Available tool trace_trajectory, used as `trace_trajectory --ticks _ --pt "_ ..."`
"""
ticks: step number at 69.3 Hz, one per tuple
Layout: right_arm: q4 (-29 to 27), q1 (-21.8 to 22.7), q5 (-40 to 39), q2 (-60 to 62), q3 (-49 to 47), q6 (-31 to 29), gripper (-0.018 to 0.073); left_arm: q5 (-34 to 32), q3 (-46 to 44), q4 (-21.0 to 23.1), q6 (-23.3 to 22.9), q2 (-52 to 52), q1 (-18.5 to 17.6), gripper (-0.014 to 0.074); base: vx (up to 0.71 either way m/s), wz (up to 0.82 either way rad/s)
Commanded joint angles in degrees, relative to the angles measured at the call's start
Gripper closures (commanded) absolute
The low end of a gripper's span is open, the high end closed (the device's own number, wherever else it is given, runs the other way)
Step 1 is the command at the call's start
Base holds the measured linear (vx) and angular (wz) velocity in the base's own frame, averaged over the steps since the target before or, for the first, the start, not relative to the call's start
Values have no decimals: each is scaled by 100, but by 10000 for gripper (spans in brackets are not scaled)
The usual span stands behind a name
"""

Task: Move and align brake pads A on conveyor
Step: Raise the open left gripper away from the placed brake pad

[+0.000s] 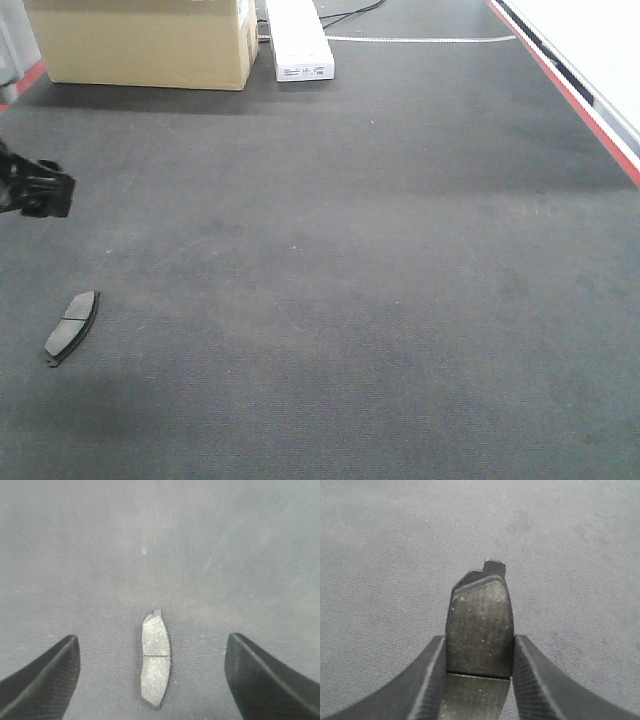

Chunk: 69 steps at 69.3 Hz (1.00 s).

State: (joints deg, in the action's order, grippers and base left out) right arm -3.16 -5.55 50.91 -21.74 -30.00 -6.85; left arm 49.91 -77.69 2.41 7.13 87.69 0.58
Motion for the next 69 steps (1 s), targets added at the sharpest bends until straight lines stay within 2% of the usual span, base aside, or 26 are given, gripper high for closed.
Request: trace_trajectory --ticks 1,16,28,46,58,69 --pt "30 42 -489 -48 -162 -53 566 -754 489 78 -13 -792 -48 42 0 0" --pt "30 42 -489 -48 -162 -53 566 -1766 2316 72 -18 -2348 -48 42 0 0" --pt "30 42 -489 -48 -162 -53 566 -2135 3477 59 -6 -3639 -48 42 0 0" --pt "30 42 -489 -48 -162 -53 566 -1881 4312 55 -6 -5458 -48 42 0 0" --pt "30 42 -489 -48 -162 -53 566 -1550 4388 55 -6 -6400 -48 42 0 0" --pt "30 42 -489 -48 -162 -53 566 -1143 4388 34 -6 -6816 -48 42 0 0"
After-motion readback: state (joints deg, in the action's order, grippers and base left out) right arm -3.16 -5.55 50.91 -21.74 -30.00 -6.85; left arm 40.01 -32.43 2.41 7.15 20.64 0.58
